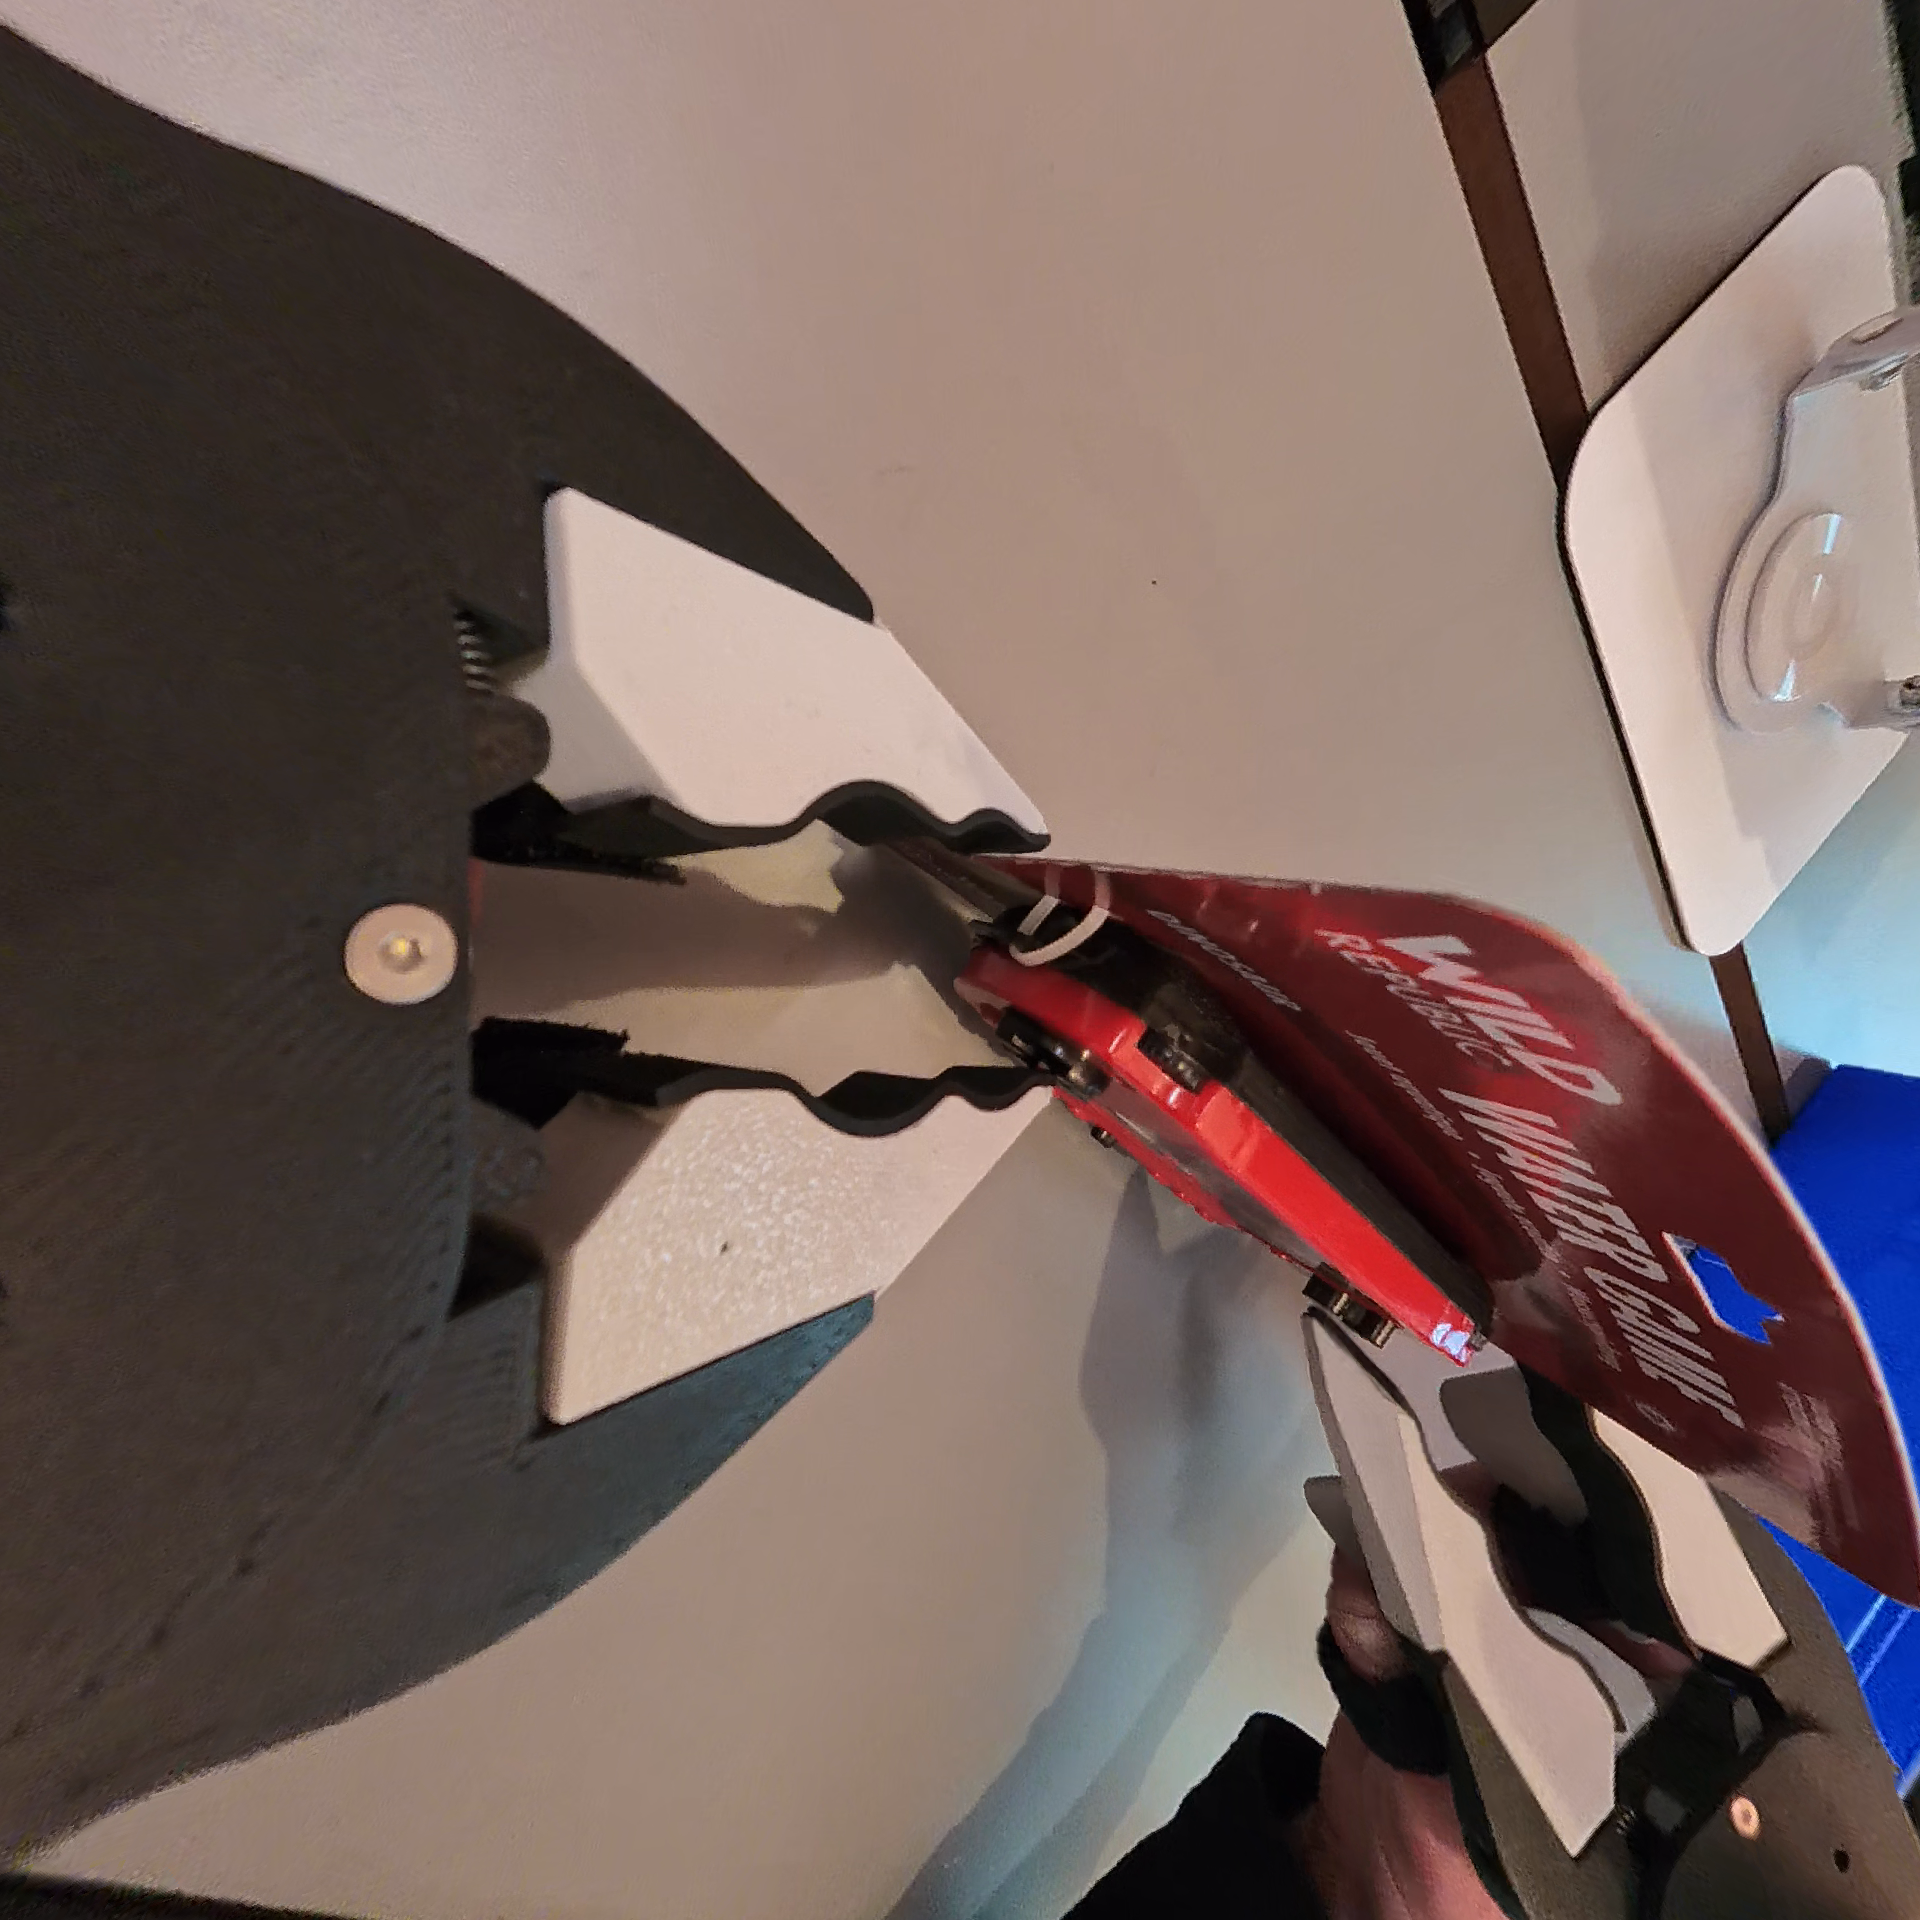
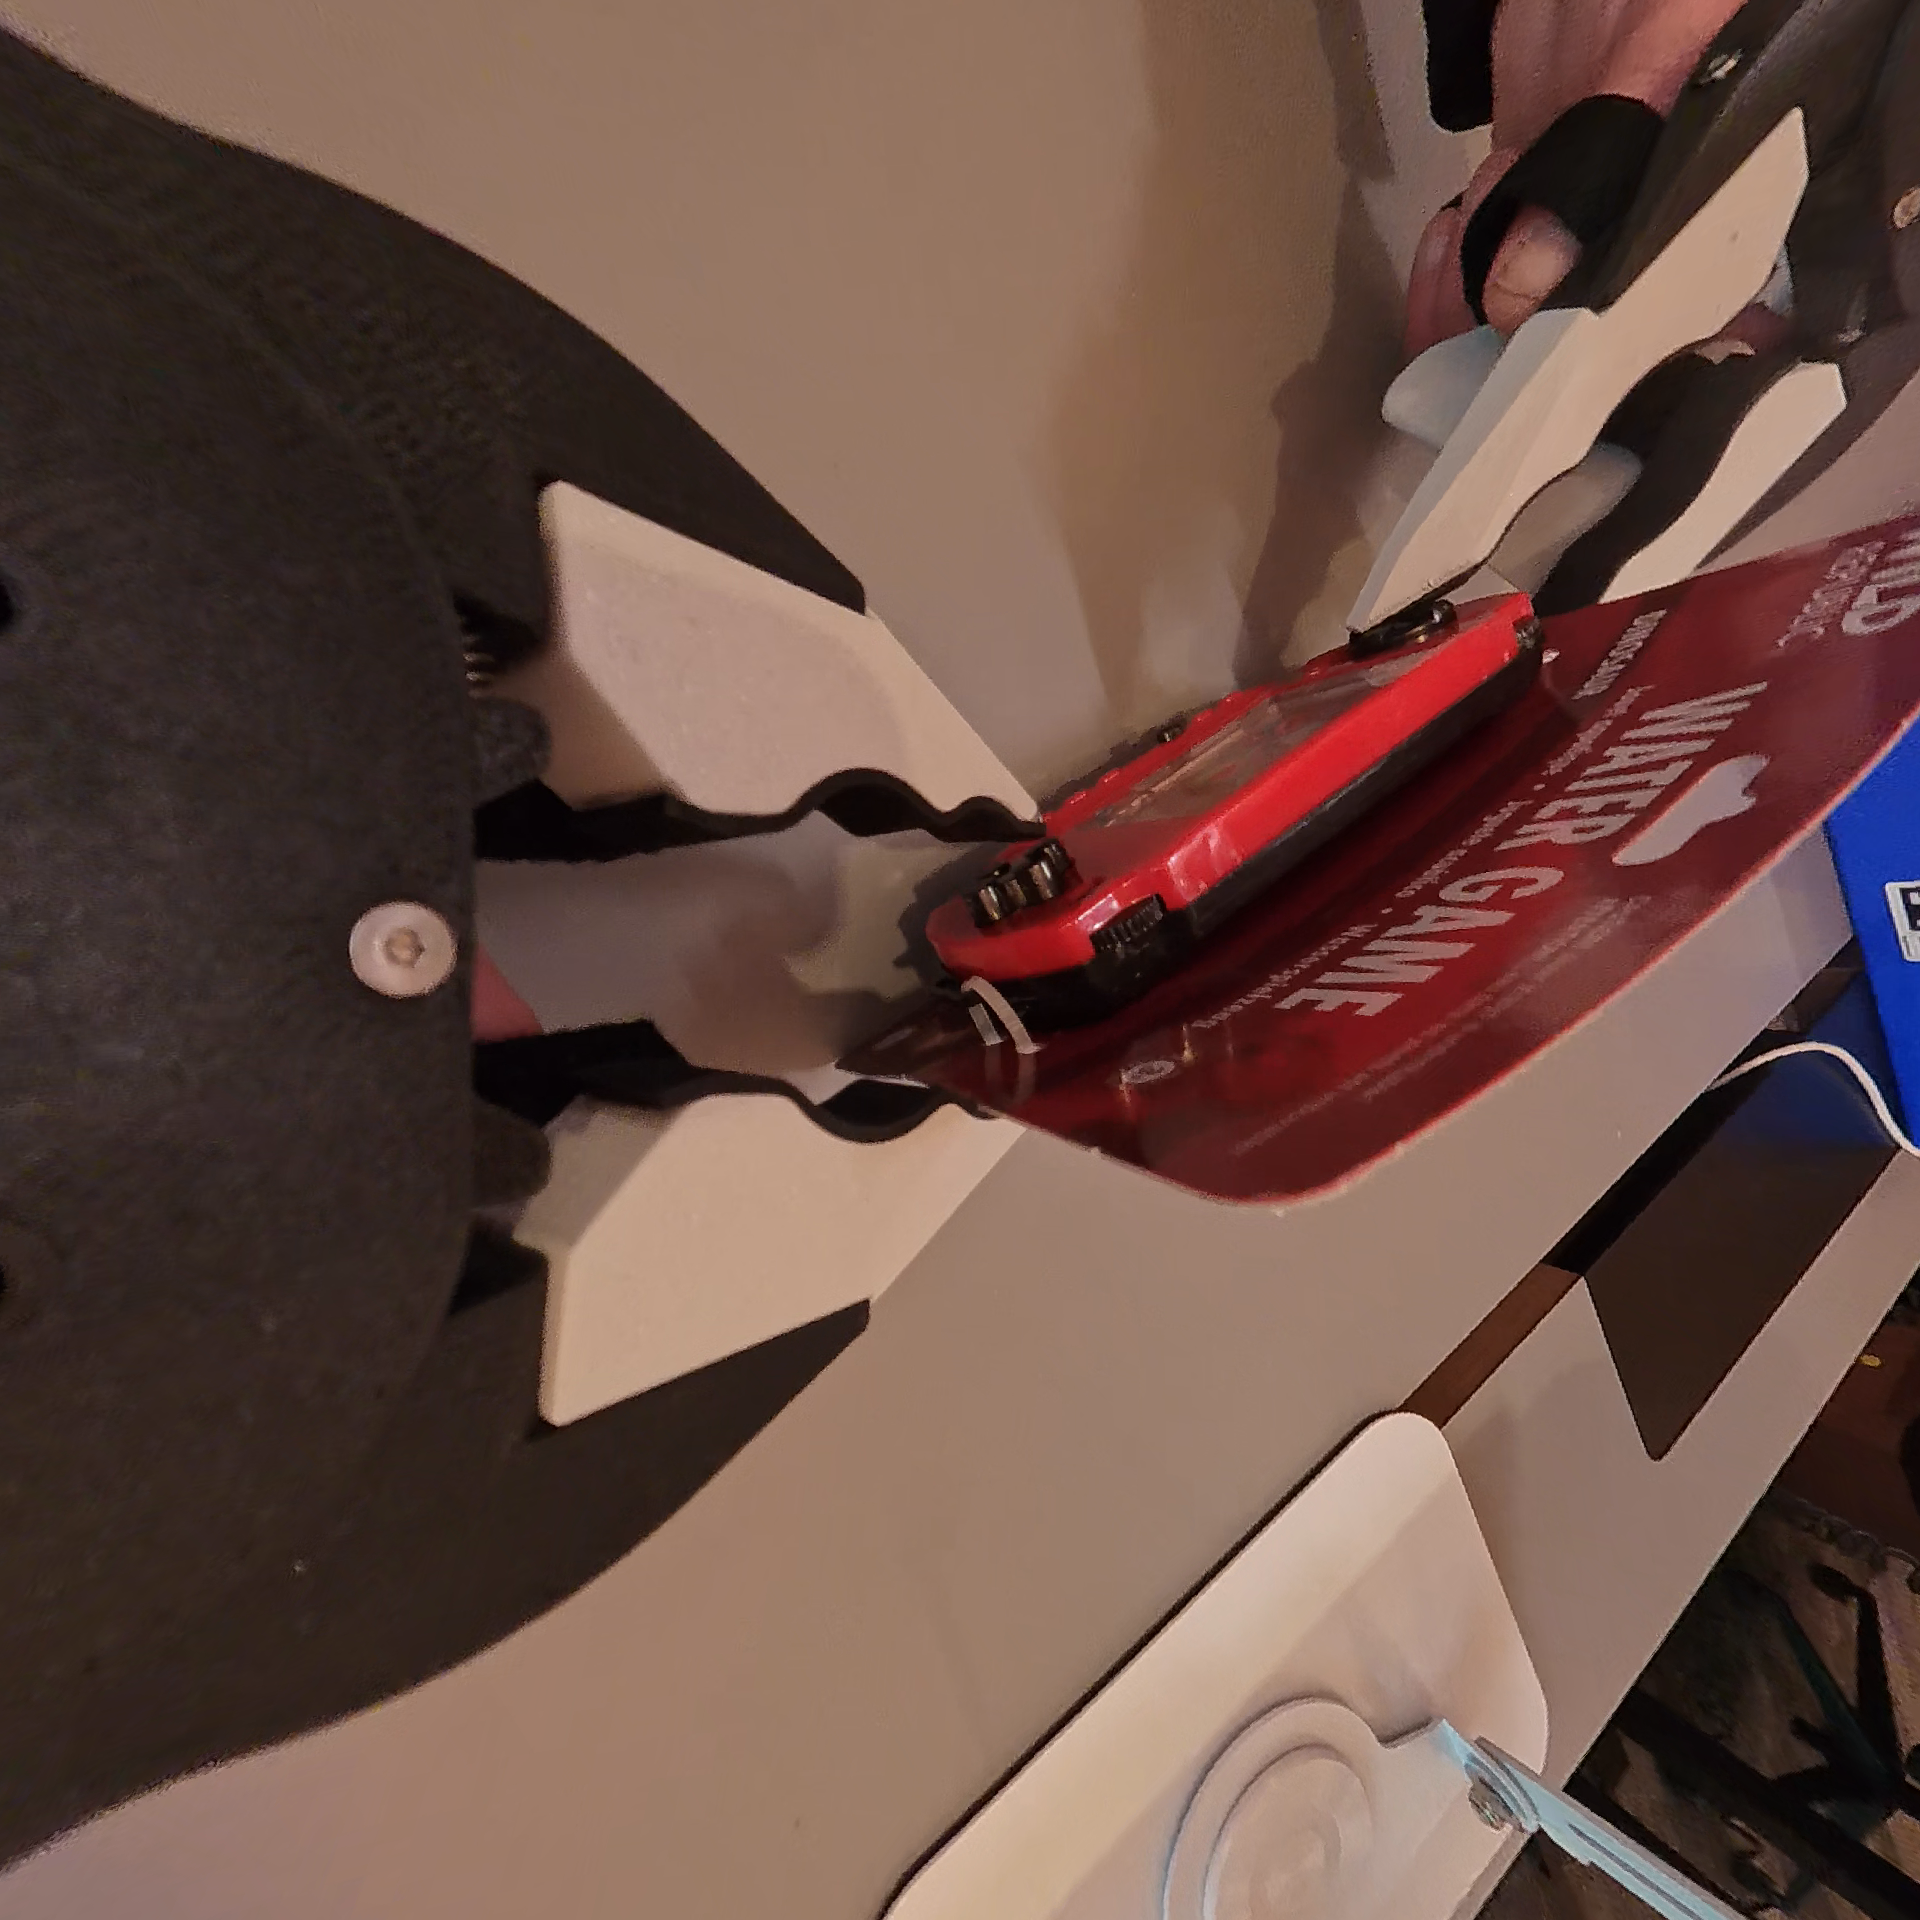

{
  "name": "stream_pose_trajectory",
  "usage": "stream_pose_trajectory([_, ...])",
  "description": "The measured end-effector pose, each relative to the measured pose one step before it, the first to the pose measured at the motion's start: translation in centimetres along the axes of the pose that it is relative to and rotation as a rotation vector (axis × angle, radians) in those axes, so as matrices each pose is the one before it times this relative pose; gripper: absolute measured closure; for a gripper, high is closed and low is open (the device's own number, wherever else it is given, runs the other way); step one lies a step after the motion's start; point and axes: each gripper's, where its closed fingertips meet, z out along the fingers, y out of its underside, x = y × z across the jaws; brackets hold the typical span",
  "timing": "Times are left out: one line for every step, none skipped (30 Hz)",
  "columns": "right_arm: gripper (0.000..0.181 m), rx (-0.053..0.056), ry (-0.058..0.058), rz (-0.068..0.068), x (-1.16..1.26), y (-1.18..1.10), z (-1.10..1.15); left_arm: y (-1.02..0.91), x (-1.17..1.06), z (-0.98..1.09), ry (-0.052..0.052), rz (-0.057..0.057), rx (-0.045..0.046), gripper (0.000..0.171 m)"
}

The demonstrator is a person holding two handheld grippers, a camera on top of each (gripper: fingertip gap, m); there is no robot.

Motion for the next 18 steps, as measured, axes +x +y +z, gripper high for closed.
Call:
stream_pose_trajectory([0.138,0.0034,-0.0013,-0.0126,-0.025,0.014,0.005,-0.057,-0.037,0.014,0.0089,-0.0116,-0.00246,0.133])
stream_pose_trajectory([0.137,0.0029,-0.0029,-0.0116,-0.046,-0.002,-0.001,-0.057,-0.046,0.005,0.0124,-0.0155,-0.00390,0.133])
stream_pose_trajectory([0.136,0.0022,-0.0037,-0.0081,-0.032,0.013,0.004,-0.049,-0.072,0.021,0.0102,-0.0112,-0.00683,0.133])
stream_pose_trajectory([0.136,0.0029,-0.0032,-0.0042,-0.004,0.008,0.018,-0.070,-0.095,0.038,0.0084,-0.0077,-0.00814,0.133])
stream_pose_trajectory([0.136,0.0012,-0.0029,-0.0045,0.011,0.061,0.036,-0.071,-0.072,0.042,0.0097,-0.0089,-0.01067,0.134])
stream_pose_trajectory([0.138,-0.0018,-0.0014,-0.0028,0.057,0.120,0.064,-0.080,-0.091,0.044,0.0095,-0.0098,-0.01162,0.134])
stream_pose_trajectory([0.140,-0.0019,0.0025,0.0014,0.143,0.136,0.078,-0.076,-0.065,0.047,0.0104,-0.0111,-0.01020,0.134])
stream_pose_trajectory([0.142,0.0063,-0.0022,0.0024,0.084,0.037,0.075,-0.059,-0.074,0.068,0.0073,-0.0113,-0.01025,0.134])
stream_pose_trajectory([0.143,0.0070,-0.0058,0.0092,0.096,-0.011,0.064,-0.074,-0.114,0.054,0.0047,-0.0070,-0.00661,0.134])
stream_pose_trajectory([0.143,0.0061,-0.0050,0.0113,0.142,-0.022,0.071,-0.083,-0.084,0.047,0.0100,-0.0134,-0.00589,0.134])
stream_pose_trajectory([0.144,0.0050,-0.0029,0.0127,0.180,-0.040,0.091,-0.092,-0.117,0.061,0.0067,-0.0084,-0.00409,0.134])
stream_pose_trajectory([0.145,0.0048,-0.0031,0.0128,0.197,-0.028,0.086,-0.087,-0.137,0.079,0.0018,-0.0019,-0.00430,0.134])
stream_pose_trajectory([0.145,0.0033,-0.0072,0.0144,0.159,-0.019,0.084,-0.114,-0.122,0.061,0.0029,-0.0031,-0.00349,0.134])
stream_pose_trajectory([0.146,0.0002,-0.0100,0.0117,0.146,-0.026,0.056,-0.100,-0.100,0.064,0.0040,-0.0033,-0.00202,0.134])
stream_pose_trajectory([0.147,-0.0024,-0.0082,0.0061,0.127,-0.014,0.062,-0.087,-0.088,0.059,0.0036,-0.0021,0.00001,0.134])
stream_pose_trajectory([0.147,-0.0038,-0.0067,0.0051,0.142,-0.014,0.061,-0.087,-0.117,0.060,0.0034,-0.0031,0.00102,0.134])
stream_pose_trajectory([0.147,-0.0033,-0.0059,0.0076,0.127,-0.019,0.077,-0.080,-0.103,0.054,0.0051,-0.0056,0.00204,0.133])
stream_pose_trajectory([0.147,-0.0003,-0.0059,0.0045,0.074,-0.022,0.044,-0.090,-0.113,0.064,0.0037,-0.0057,0.00269,0.133])
